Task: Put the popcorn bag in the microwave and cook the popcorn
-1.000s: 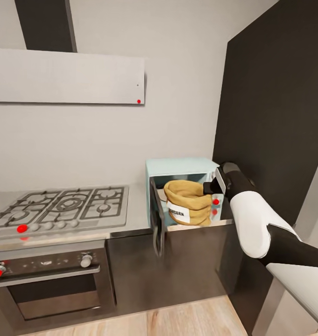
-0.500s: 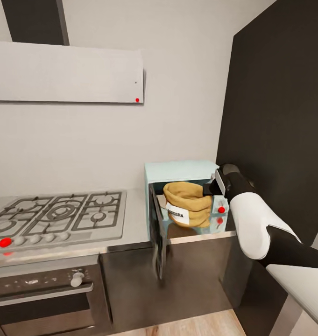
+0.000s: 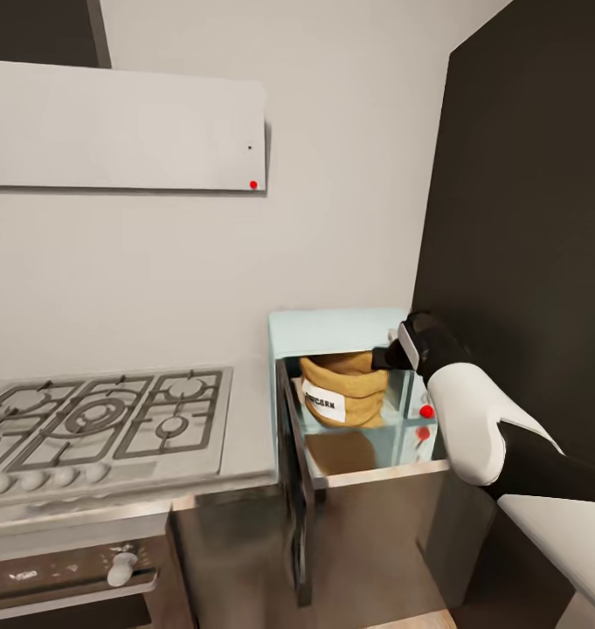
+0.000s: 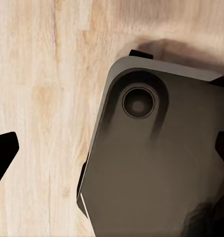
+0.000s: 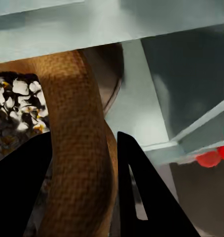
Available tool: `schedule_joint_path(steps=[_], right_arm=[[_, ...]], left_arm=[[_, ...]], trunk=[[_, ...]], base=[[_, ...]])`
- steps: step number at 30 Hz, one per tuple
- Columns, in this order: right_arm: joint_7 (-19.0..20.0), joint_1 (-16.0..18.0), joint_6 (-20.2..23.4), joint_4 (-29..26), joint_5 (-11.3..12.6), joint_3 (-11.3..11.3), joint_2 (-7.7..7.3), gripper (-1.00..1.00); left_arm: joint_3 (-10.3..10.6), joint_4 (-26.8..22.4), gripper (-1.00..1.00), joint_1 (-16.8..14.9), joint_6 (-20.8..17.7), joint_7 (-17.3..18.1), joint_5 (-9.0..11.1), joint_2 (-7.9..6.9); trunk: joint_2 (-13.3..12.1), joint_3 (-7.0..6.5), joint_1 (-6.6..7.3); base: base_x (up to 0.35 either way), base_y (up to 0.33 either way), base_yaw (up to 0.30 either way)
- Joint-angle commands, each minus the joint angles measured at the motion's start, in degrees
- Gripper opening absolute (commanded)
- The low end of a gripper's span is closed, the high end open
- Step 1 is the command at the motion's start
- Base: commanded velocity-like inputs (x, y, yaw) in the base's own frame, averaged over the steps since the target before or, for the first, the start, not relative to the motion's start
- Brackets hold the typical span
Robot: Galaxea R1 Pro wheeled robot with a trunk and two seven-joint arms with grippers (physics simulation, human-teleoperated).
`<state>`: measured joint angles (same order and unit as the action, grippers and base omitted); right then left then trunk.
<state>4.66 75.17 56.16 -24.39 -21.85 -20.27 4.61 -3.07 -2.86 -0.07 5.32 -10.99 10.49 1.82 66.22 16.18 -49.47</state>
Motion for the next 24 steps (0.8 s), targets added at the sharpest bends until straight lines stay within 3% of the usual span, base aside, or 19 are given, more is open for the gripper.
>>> schedule_joint_path(steps=[1, 10, 20, 21, 24], right_arm=[[0.53, -0.02, -1.23, 3.23, -3.46, -0.16, 0.04, -1.0], [0.62, -0.02, -3.83, 6.3, -3.46, -0.21, -0.41, -1.0], [0.77, -0.01, -3.69, 6.46, -3.53, -0.21, -0.58, -1.0], [0.75, -0.01, -3.71, 6.46, -3.63, -0.21, -0.58, 1.0], [0.76, -0.02, -3.13, 6.33, -3.8, -0.21, -0.63, 1.0]], left_arm=[[-0.27, -0.04, 1.0, -0.01, 0.19, -0.05, 0.23, 0.02], [-0.27, -0.04, 1.0, -0.01, 0.21, -0.05, 0.23, 0.02], [-0.27, -0.04, 1.0, -0.01, 0.21, -0.06, 0.23, 0.02], [-0.27, -0.04, 1.0, -0.01, 0.21, -0.06, 0.23, 0.02], [-0.27, -0.04, 1.0, -0.01, 0.21, -0.05, 0.23, 0.02]], trunk=[[0.02, 0.09, -0.03], [0.02, 0.09, -0.03], [0.02, 0.09, -0.03], [0.02, 0.09, -0.03], [0.02, 0.09, -0.03]], base=[[0.25, 0.0, 0.0], [0.231, 0.0, 0.0], [0.013, 0.0, 0.0], [0.0, 0.0, 0.0], [0.0, 0.0, 0.0]])
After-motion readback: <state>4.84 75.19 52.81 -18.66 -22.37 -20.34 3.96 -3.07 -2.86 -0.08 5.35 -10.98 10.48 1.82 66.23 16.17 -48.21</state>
